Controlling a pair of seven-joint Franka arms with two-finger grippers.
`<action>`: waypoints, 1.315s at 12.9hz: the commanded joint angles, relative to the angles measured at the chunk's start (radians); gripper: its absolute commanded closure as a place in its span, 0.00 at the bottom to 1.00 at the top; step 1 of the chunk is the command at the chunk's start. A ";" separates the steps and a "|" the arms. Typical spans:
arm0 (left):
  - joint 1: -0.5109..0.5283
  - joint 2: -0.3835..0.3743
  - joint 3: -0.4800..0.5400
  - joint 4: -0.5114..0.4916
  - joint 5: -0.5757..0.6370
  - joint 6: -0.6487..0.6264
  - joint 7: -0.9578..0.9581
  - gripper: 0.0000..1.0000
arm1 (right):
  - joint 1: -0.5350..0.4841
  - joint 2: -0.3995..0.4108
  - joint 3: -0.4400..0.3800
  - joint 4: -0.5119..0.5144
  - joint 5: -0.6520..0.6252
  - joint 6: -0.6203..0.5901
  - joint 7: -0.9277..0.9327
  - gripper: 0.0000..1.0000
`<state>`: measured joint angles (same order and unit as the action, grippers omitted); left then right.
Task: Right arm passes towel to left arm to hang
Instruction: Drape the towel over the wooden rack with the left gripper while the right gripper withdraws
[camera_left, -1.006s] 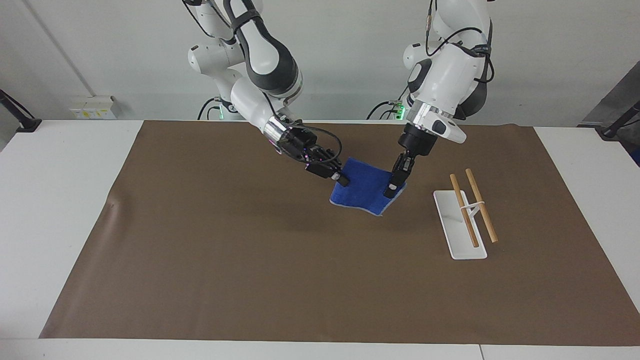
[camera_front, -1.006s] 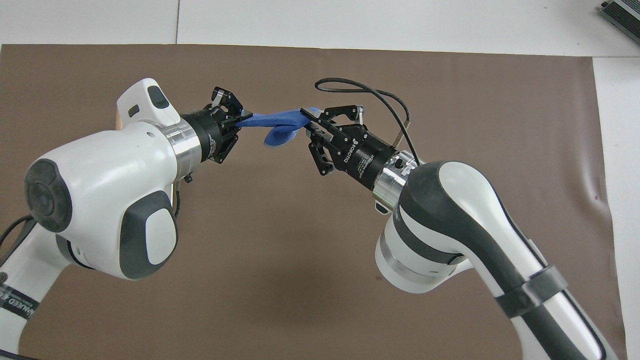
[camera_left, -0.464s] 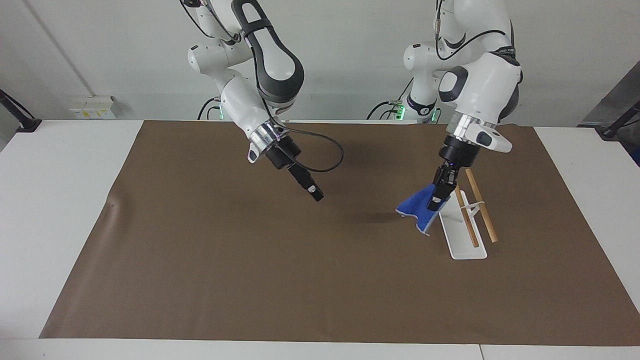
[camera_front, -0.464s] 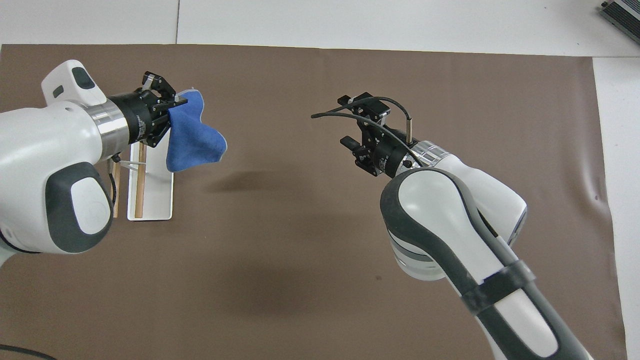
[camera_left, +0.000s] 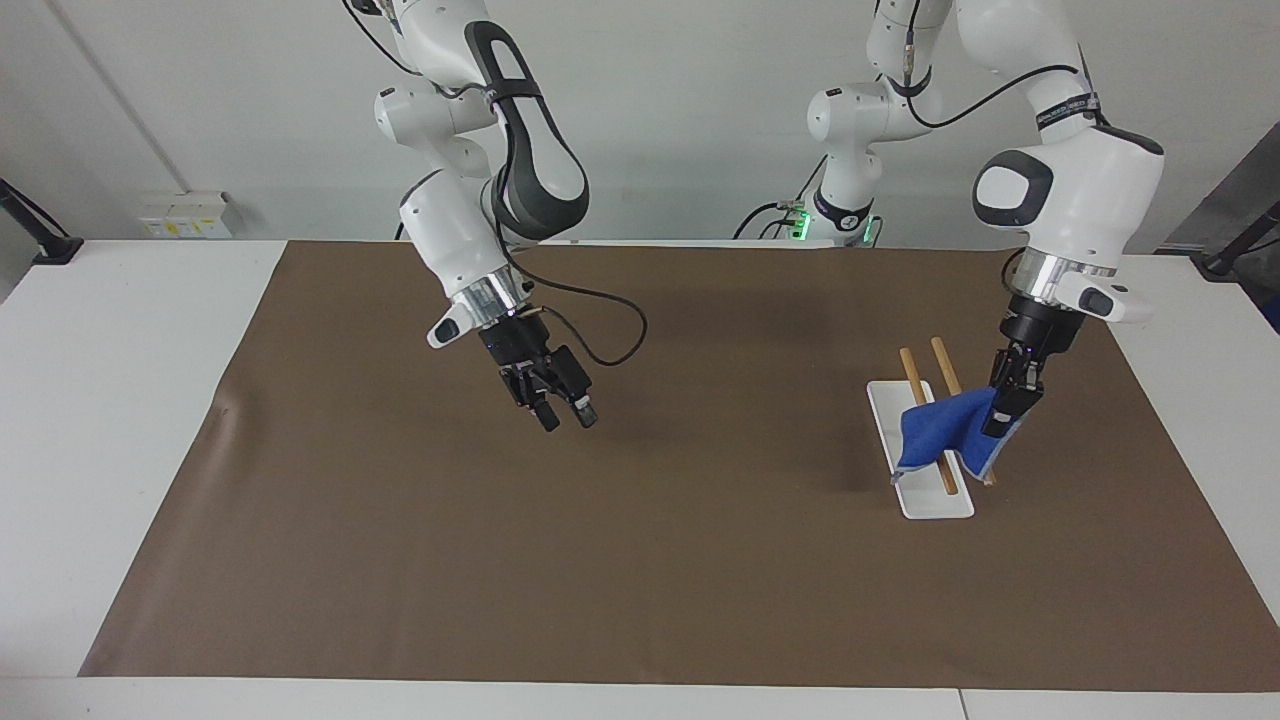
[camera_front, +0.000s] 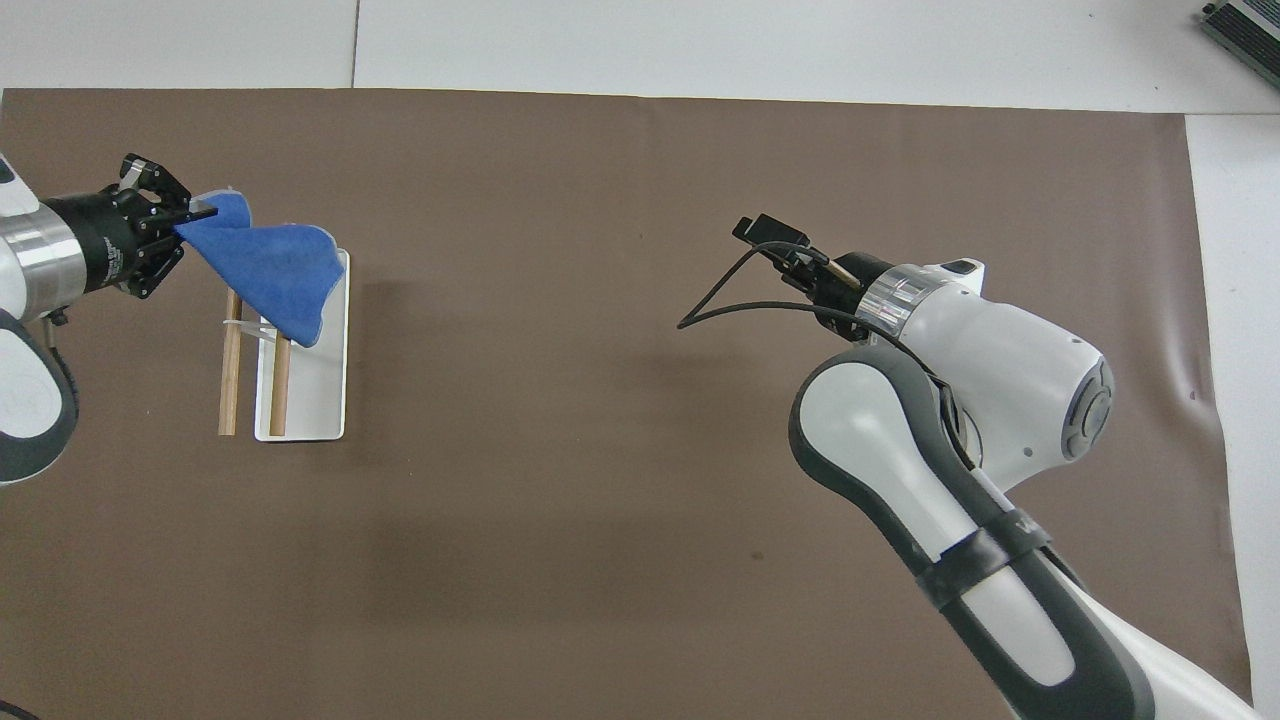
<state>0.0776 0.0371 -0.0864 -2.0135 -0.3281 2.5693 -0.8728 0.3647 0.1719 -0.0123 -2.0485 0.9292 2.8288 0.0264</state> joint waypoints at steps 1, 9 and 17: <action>0.005 -0.028 0.068 -0.024 -0.015 -0.015 0.107 1.00 | -0.113 -0.020 -0.001 -0.010 -0.319 -0.150 -0.033 0.00; 0.018 -0.057 0.085 -0.200 -0.015 -0.003 0.110 1.00 | -0.271 -0.071 -0.006 0.287 -0.957 -0.814 -0.025 0.00; 0.034 -0.049 0.093 -0.150 -0.014 -0.139 0.109 0.15 | -0.312 -0.190 -0.074 0.436 -0.948 -1.181 0.007 0.00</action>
<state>0.0976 0.0073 0.0013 -2.1987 -0.3281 2.5225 -0.7837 0.0594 0.0090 -0.0836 -1.5944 -0.0064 1.6786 0.0185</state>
